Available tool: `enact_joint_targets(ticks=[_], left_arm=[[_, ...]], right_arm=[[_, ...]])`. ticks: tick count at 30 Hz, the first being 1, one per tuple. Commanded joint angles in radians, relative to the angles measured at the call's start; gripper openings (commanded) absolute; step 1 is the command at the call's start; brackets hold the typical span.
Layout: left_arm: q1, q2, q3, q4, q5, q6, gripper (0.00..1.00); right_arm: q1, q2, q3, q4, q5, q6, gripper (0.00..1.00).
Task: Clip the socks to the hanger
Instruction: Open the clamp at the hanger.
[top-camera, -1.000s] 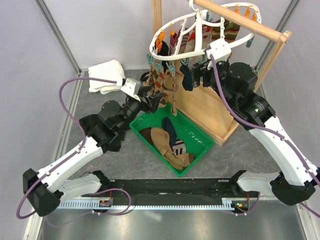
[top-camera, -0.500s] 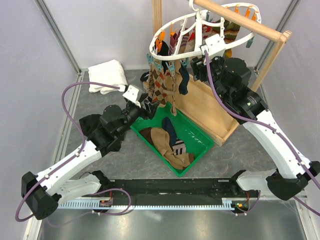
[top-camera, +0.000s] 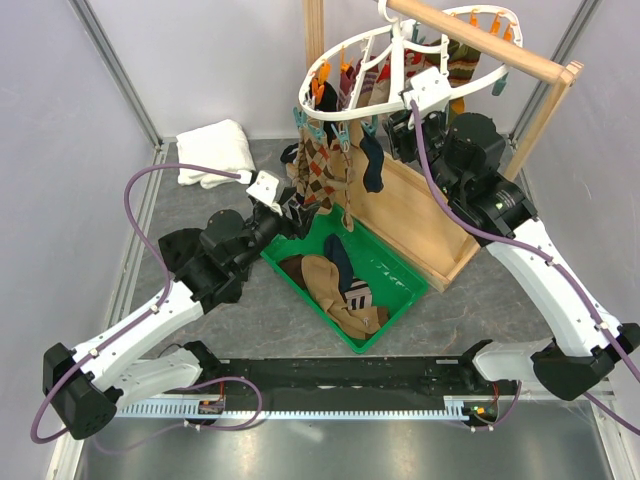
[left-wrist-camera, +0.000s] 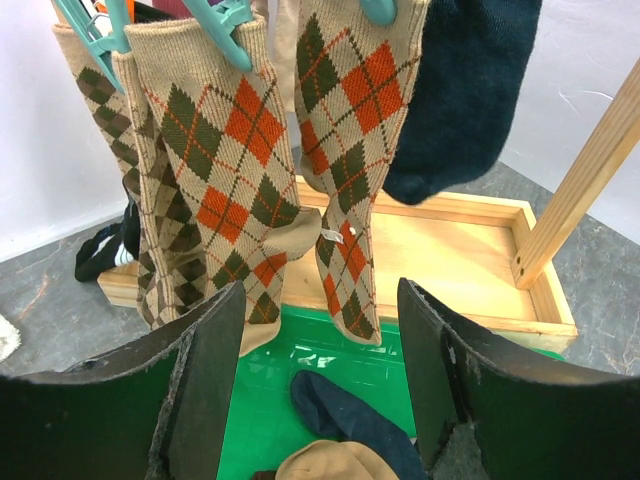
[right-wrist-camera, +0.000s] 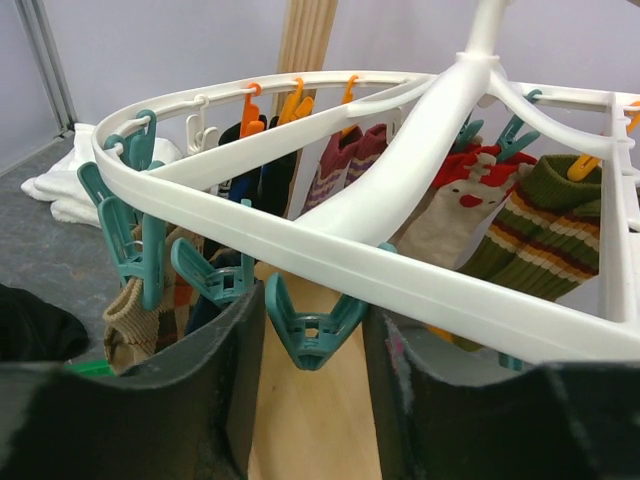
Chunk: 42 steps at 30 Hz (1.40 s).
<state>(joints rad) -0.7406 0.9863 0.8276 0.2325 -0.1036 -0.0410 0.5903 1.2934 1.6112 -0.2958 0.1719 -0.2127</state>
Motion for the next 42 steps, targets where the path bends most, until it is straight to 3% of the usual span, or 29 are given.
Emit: enact_joint_targets(ticks=[1, 8, 12, 18, 25, 30, 38, 42], left_arm=[[0.004, -0.008, 0.001, 0.019, -0.008, 0.039, 0.69], [0.004, -0.009, 0.001, 0.014, -0.008, 0.039, 0.69], [0.004, -0.008, 0.002, 0.013, -0.004, 0.039, 0.69], [0.004, 0.0, 0.004, 0.01, 0.015, 0.036, 0.69], [-0.017, 0.008, 0.002, -0.007, 0.019, 0.035, 0.69], [-0.124, 0.023, 0.001, -0.05, -0.059, 0.098, 0.69], [-0.194, 0.227, 0.073, -0.226, -0.093, 0.05, 0.69], [-0.195, 0.362, 0.191, -0.381, -0.125, -0.081, 0.68]], right_arm=[[-0.007, 0.004, 0.047, 0.034, -0.017, 0.013, 0.45], [-0.009, 0.01, 0.061, 0.03, -0.017, 0.058, 0.29], [-0.01, 0.009, 0.059, 0.021, -0.018, 0.114, 0.14], [-0.009, 0.006, 0.053, 0.003, -0.028, 0.213, 0.06], [-0.009, 0.003, 0.023, 0.0, -0.018, 0.286, 0.05], [-0.009, 0.001, 0.009, 0.0, -0.017, 0.294, 0.05], [-0.009, -0.005, -0.008, 0.001, -0.025, 0.297, 0.05], [-0.009, -0.013, -0.022, 0.003, -0.026, 0.296, 0.06]])
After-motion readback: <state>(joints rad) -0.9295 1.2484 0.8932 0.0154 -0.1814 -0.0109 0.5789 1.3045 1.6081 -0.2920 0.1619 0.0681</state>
